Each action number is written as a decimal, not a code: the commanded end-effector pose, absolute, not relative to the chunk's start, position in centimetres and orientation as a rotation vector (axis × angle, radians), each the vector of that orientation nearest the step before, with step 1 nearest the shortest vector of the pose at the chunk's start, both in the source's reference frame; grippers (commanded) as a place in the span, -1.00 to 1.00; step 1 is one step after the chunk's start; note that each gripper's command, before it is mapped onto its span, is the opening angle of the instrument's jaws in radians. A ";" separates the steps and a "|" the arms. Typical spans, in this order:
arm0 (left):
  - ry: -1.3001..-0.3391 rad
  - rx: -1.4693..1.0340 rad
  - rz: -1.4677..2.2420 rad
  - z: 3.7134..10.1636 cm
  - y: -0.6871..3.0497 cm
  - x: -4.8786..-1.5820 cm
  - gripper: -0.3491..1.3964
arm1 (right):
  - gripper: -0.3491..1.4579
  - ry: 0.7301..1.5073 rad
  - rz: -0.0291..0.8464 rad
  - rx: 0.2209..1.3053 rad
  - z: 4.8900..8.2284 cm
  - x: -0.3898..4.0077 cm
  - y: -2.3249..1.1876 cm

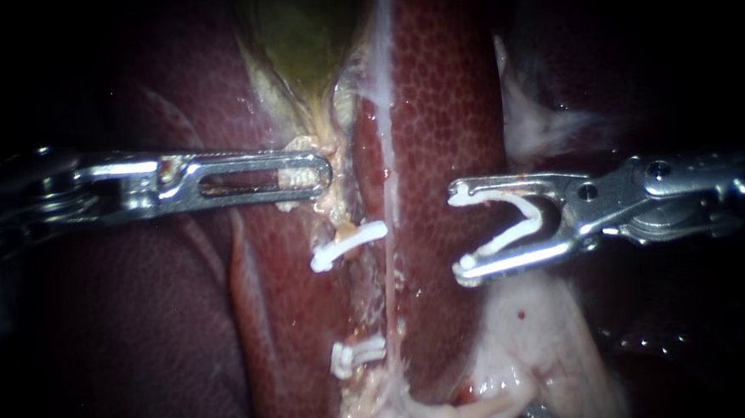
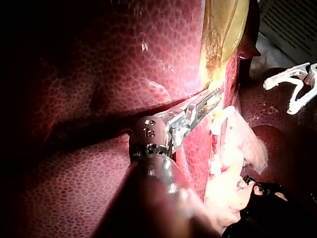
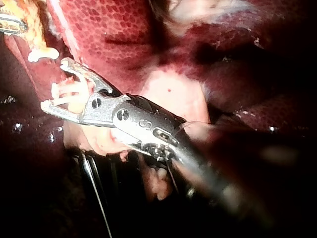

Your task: Clipping first clip right tube

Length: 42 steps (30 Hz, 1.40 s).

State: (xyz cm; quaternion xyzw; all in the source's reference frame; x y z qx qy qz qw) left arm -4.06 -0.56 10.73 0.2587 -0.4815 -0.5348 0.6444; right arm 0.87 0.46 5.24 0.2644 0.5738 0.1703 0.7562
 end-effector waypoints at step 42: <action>-1.133 0.567 -1.270 9.96 -0.21 -3.28 -1.00 | 0.05 1.193 0.371 0.614 6.20 1.20 0.07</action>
